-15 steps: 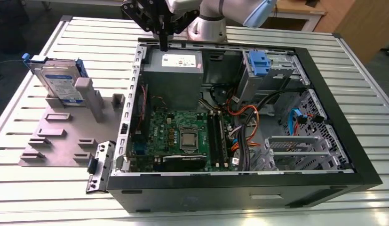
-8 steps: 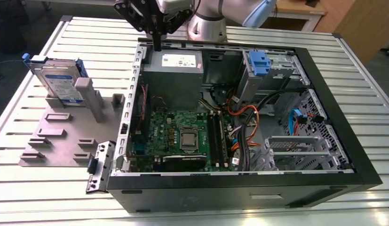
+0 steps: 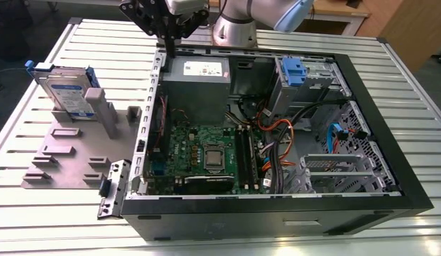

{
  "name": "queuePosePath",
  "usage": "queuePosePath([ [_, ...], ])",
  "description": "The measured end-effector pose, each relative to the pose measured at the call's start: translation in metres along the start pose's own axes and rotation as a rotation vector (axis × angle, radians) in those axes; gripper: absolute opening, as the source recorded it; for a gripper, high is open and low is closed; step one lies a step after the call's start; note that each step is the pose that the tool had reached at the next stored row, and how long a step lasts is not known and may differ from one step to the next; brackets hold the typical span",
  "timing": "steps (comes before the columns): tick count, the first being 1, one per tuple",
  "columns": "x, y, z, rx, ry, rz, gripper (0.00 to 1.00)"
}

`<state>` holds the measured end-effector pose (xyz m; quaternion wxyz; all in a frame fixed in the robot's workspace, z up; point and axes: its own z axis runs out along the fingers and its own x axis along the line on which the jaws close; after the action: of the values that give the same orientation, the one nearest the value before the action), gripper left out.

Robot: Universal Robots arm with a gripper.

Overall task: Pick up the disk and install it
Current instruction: 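Reach for the disk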

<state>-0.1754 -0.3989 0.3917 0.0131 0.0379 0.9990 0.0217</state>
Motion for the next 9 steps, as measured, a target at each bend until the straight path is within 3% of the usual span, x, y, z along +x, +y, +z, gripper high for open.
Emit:
queuePosePath([
  [9,0.0145,-0.0011,0.0003,-0.0001,-0.0001,0.0,0.11],
])
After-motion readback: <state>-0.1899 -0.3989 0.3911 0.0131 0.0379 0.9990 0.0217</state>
